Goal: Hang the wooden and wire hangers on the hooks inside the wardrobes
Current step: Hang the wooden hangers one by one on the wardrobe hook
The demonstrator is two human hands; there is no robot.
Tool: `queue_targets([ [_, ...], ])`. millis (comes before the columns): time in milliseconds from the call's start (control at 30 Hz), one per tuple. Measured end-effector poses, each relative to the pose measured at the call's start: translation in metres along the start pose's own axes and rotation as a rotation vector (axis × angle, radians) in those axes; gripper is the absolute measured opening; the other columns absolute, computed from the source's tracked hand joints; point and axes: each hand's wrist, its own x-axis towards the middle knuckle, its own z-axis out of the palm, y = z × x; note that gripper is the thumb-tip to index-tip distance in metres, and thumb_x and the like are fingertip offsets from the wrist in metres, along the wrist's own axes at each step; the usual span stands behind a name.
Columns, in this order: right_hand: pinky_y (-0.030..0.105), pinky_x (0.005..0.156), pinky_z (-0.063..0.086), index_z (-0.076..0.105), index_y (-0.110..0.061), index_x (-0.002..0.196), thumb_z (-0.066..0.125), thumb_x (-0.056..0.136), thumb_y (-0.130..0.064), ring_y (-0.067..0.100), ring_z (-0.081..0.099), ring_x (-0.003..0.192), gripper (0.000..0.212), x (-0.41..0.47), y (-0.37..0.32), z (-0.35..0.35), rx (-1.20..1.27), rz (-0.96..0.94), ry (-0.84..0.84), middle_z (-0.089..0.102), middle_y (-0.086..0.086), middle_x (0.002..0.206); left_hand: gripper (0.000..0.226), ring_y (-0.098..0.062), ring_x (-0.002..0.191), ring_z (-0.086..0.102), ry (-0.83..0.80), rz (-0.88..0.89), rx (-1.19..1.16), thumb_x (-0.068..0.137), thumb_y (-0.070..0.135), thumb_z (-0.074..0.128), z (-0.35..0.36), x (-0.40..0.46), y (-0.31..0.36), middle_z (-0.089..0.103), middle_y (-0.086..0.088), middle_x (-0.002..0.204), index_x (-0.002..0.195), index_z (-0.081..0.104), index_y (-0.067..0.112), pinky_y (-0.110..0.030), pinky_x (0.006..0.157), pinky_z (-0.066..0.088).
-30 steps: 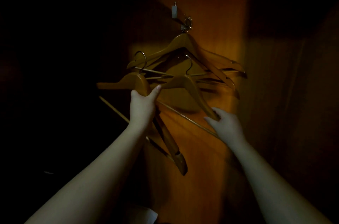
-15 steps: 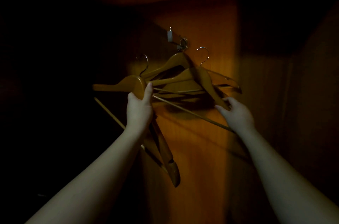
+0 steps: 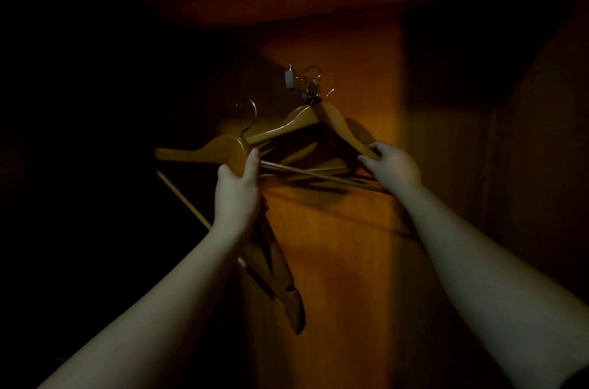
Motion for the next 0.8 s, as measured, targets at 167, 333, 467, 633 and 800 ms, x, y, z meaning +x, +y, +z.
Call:
queue_targets([
  [167,0.029,0.05,0.042,0.061,-0.024,0.115,0.059,0.093,-0.044,0.018,0.055,0.059,0.029,0.011,-0.005,0.005,-0.023,0.018,-0.032,0.055,-0.005,0.071,0.043,-0.015,0.065,0.056,-0.011,0.003,0.019,0.093,0.058,0.048,0.0,-0.001,0.001,0.055,-0.003,0.082,0.11,0.046,0.019,-0.029,0.053,0.046],
  [333,0.026,0.049,0.039,0.06,-0.026,0.118,0.059,0.094,-0.042,0.015,0.054,0.058,0.029,0.014,-0.006,0.011,0.003,0.008,-0.041,0.054,-0.007,0.071,0.048,-0.018,0.07,0.06,-0.02,0.0,0.027,0.091,0.061,0.048,-0.001,-0.001,-0.001,0.058,-0.004,0.085,0.109,0.049,0.017,-0.033,0.059,0.051],
  [467,0.025,0.051,0.031,0.061,-0.024,0.12,0.058,0.095,-0.036,0.015,0.053,0.066,0.028,0.018,-0.006,0.017,-0.016,-0.008,-0.059,0.056,-0.005,0.082,0.047,-0.02,0.07,0.061,-0.018,-0.002,0.031,0.091,0.061,0.048,0.0,-0.002,-0.002,0.059,-0.006,0.086,0.108,0.049,0.018,-0.032,0.058,0.052],
  [633,0.036,0.084,0.043,0.06,-0.021,0.125,0.058,0.095,-0.033,0.026,0.05,0.117,0.033,0.024,-0.001,0.028,-0.038,-0.033,-0.062,0.055,0.005,0.122,0.047,-0.018,0.068,0.061,-0.017,-0.001,0.025,0.092,0.06,0.048,0.0,-0.005,-0.006,0.059,-0.004,0.084,0.112,0.048,0.017,-0.03,0.055,0.049],
  [800,0.04,0.102,0.036,0.06,-0.017,0.127,0.059,0.094,-0.032,0.023,0.037,0.124,0.037,0.028,0.007,0.032,-0.07,-0.072,0.004,0.047,0.003,0.127,0.054,-0.014,0.07,0.06,-0.016,-0.012,0.055,0.092,0.061,0.047,0.0,-0.005,-0.008,0.058,0.0,0.086,0.119,0.049,0.015,-0.025,0.055,0.046],
])
